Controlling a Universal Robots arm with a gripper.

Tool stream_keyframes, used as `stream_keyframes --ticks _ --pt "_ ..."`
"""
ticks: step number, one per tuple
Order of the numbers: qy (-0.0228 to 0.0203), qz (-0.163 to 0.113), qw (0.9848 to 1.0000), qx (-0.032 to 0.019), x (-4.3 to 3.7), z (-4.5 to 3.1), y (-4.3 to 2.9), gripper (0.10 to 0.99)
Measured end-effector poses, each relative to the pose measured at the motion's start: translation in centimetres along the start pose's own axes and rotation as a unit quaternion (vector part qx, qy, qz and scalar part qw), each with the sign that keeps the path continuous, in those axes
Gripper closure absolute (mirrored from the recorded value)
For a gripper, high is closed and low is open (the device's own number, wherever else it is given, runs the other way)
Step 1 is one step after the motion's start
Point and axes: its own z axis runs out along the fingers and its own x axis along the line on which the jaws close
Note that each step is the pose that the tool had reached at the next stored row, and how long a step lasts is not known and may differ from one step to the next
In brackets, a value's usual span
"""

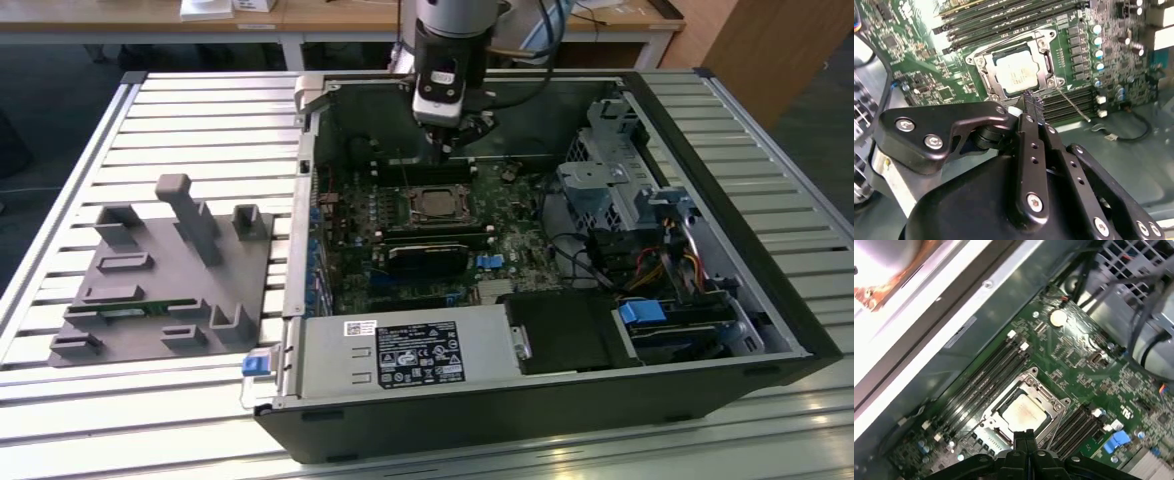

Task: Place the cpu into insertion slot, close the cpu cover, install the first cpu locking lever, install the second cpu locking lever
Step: 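Install the first cpu locking lever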

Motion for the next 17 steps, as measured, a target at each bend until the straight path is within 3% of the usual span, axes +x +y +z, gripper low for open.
stream_keyframes --ticks 9,17 --pt "0.0012 -0.066 0.9978 0.0013 0.00 0.00 0.00 0.980" --pt "0.0016 -0.088 0.9961 0.0017 0.00 0.01 0.00 0.980"
